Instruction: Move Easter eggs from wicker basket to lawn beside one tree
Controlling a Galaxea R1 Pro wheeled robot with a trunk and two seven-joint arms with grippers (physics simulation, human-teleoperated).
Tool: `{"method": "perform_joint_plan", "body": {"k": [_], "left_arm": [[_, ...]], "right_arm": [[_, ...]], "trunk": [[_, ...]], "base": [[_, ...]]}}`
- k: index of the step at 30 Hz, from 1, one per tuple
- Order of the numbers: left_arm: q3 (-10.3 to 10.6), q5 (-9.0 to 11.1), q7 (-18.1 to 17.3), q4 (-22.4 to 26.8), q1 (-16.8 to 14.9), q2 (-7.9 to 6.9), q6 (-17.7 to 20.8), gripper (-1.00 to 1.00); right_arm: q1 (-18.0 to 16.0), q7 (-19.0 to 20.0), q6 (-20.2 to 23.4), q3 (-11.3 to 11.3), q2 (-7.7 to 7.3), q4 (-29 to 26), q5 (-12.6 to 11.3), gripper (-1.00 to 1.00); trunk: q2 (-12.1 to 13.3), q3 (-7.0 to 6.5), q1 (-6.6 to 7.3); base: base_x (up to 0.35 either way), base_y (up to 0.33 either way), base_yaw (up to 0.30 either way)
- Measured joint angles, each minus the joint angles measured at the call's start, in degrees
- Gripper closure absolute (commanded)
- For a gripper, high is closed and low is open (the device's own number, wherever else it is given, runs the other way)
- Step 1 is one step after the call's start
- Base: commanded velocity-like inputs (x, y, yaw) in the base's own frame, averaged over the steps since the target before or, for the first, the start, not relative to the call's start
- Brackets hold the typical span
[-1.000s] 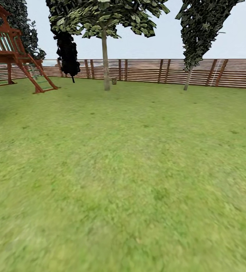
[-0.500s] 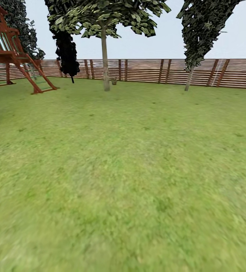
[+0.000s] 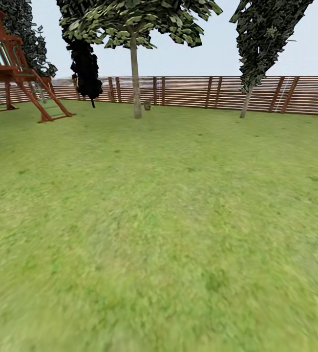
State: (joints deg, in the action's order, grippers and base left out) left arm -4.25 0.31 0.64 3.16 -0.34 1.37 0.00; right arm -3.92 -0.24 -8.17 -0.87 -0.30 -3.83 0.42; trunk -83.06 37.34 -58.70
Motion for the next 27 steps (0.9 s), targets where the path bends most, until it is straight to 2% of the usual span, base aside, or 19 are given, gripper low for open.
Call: {"method": "perform_joint_plan", "body": {"k": [27], "left_arm": [[0.0, 0.0, 0.0, 0.0, 0.0, 0.01, 0.0, -1.00]], "right_arm": [[0.0, 0.0, 0.0, 0.1, 0.03, 0.0, -0.1, -1.00]], "trunk": [[0.0, 0.00, 0.00]], "base": [[0.335, 0.000, 0.000]]}}
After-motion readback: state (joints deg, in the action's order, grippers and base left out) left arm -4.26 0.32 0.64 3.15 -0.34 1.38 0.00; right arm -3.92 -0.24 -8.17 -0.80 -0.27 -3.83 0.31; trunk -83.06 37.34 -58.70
